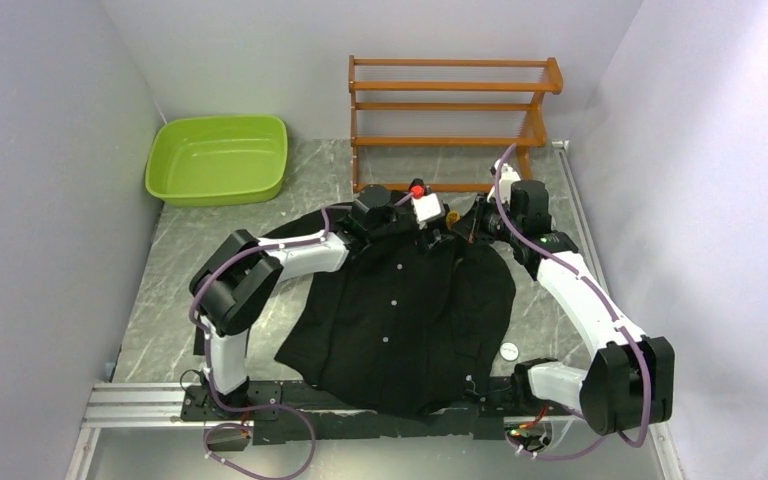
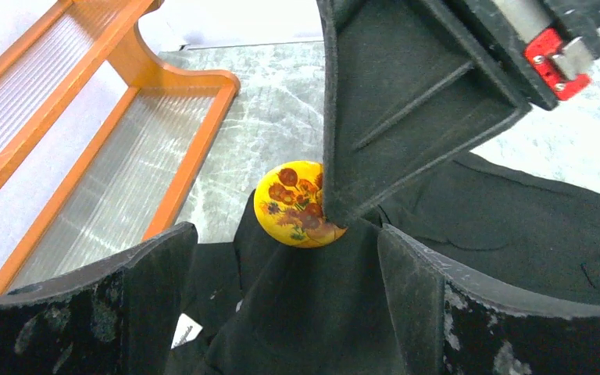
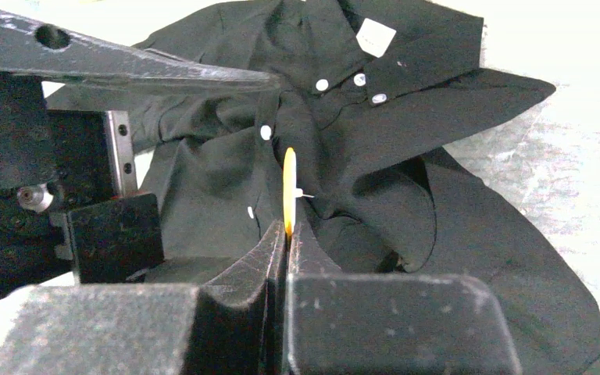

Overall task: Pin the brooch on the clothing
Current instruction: Pin the brooch to the clothes.

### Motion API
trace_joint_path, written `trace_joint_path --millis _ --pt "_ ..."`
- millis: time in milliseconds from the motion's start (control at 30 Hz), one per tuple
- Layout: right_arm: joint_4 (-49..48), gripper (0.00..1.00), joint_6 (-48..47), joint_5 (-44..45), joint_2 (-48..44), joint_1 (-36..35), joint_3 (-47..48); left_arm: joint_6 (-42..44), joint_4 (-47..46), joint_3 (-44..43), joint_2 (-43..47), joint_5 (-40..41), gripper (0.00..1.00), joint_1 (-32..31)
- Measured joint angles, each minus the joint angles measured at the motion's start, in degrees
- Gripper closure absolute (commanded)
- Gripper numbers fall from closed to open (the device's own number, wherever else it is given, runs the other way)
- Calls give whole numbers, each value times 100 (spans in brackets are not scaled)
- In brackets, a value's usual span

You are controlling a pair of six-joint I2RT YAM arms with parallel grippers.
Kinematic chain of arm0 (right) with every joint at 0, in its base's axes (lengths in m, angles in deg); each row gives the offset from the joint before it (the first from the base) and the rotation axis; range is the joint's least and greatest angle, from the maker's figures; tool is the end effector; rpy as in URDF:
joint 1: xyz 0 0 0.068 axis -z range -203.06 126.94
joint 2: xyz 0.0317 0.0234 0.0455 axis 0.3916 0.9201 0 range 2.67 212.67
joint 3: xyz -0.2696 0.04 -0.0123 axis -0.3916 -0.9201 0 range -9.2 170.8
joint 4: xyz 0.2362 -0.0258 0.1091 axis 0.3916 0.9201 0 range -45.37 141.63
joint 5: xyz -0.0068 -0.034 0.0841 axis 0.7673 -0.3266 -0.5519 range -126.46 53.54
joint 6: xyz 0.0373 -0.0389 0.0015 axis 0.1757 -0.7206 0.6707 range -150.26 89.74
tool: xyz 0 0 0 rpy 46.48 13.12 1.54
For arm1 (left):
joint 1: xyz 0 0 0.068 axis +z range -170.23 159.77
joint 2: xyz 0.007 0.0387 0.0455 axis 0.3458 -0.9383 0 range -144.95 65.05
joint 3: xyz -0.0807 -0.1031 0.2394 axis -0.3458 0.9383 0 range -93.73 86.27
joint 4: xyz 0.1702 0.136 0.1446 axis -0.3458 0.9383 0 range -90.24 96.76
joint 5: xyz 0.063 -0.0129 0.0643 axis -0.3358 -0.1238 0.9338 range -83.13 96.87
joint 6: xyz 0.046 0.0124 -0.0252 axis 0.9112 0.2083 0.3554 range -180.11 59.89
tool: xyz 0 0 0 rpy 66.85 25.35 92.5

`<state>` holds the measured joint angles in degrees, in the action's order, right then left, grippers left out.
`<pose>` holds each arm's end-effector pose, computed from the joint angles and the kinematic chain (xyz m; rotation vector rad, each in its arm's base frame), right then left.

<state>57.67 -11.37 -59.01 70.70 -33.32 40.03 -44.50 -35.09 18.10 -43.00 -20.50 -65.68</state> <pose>0.2567 0.0603 0.2798 -0.0760 2.1618 0.7157 0.2924 -0.3204 0.2441 1.1682 1.2482 -0.7861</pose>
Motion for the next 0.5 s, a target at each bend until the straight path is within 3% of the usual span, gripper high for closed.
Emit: trace_joint_path --millis 500 --pt "70 100 -9 4 -66 -9 24 -31 -129 -393 -511 -170 22 -39"
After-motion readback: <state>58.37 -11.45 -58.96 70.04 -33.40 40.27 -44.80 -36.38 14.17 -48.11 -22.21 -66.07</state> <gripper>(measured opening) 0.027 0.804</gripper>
